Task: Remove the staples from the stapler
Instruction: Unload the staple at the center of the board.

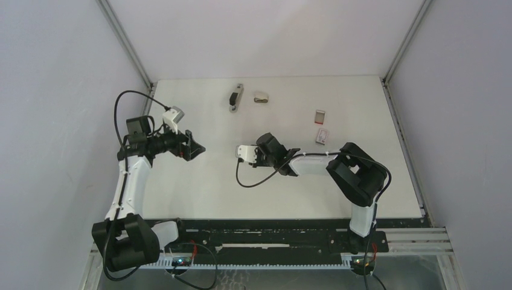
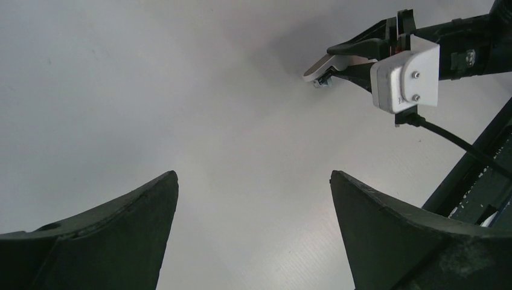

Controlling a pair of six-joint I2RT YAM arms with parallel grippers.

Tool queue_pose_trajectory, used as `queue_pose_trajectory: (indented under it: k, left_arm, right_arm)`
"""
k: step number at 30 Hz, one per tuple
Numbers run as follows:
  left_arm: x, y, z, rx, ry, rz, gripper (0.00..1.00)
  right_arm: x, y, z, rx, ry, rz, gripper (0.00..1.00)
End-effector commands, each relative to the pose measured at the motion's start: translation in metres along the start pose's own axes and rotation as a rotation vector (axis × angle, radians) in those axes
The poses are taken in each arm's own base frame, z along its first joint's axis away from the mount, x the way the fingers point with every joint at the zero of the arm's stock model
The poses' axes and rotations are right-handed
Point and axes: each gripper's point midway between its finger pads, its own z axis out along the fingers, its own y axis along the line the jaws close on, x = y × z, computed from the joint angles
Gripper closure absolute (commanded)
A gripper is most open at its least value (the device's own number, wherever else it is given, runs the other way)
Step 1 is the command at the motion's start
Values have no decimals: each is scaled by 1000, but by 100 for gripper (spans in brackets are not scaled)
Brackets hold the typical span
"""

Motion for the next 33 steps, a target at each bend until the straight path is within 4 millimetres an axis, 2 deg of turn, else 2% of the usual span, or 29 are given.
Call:
queue_pose_trajectory:
  k: [1,7,15,33]
  left_arm:
    - [-6,-3,-4,3,-41,43,0]
    - [-7,-2,-6,0,-45,43,0]
    - [-8,-3,-7,-1,-52,49,0]
    - [-8,-4,-7,-2,-57,56,0]
  right_arm:
    - [-23,-20,-4,117,-64,-84,85]
    - [-28,-16,-6,138,-76,-138,85]
    - [-27,2,0,113,-65,-200,85]
    - [-39,10,11,210,-31,-291,85]
